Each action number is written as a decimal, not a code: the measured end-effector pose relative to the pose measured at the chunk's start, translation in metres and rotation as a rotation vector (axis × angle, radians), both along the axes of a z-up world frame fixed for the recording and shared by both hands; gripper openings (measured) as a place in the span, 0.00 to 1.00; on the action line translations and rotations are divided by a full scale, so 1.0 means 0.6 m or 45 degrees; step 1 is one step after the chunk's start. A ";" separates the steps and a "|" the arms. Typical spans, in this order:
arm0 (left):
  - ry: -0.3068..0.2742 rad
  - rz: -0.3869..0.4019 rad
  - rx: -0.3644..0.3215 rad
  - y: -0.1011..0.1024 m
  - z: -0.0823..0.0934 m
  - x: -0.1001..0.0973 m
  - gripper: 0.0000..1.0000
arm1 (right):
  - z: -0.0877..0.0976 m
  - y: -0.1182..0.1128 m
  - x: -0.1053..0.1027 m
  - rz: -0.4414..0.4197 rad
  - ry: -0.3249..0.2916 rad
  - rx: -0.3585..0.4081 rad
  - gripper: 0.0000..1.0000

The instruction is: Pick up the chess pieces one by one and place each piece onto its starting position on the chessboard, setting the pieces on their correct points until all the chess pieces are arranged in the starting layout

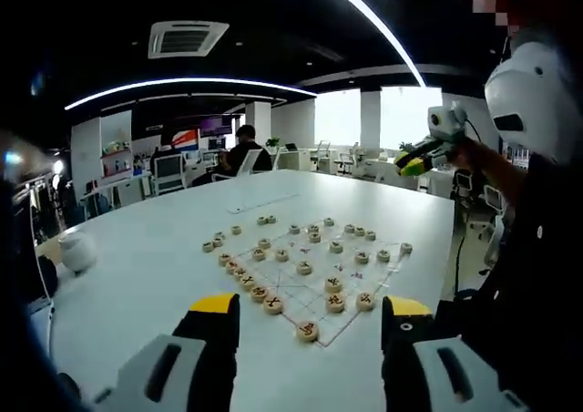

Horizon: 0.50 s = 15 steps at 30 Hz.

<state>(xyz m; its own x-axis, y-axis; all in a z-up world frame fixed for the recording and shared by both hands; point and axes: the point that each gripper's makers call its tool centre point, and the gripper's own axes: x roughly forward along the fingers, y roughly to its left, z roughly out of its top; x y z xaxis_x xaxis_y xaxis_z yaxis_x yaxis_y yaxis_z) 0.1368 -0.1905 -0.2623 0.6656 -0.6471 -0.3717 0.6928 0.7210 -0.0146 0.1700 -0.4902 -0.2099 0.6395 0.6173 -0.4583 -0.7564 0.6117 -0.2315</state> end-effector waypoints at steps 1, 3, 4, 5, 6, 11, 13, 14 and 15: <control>0.005 0.000 -0.002 0.000 -0.001 -0.002 0.64 | -0.004 -0.005 -0.011 -0.014 -0.003 0.002 0.18; 0.017 -0.006 0.007 0.000 -0.004 -0.007 0.64 | -0.010 -0.005 -0.032 -0.029 0.006 0.012 0.18; 0.020 -0.009 0.011 -0.001 -0.005 -0.009 0.64 | -0.012 -0.003 -0.040 -0.030 0.010 0.018 0.18; 0.022 -0.010 0.013 -0.001 -0.005 -0.011 0.64 | -0.013 -0.002 -0.044 -0.034 0.015 0.024 0.18; 0.025 -0.010 0.013 -0.001 -0.005 -0.011 0.64 | -0.014 0.002 -0.047 -0.033 0.020 0.028 0.18; 0.026 -0.029 0.028 -0.004 -0.004 -0.018 0.64 | -0.042 0.032 -0.050 0.051 0.100 -0.010 0.18; 0.023 -0.030 0.026 -0.004 -0.003 -0.022 0.64 | -0.056 0.045 -0.044 0.088 0.124 -0.033 0.18; 0.021 -0.032 0.026 -0.005 -0.004 -0.025 0.64 | -0.065 0.056 -0.046 0.121 0.155 -0.040 0.18; 0.020 -0.033 0.025 -0.004 -0.005 -0.029 0.64 | -0.073 0.064 -0.043 0.141 0.168 -0.042 0.18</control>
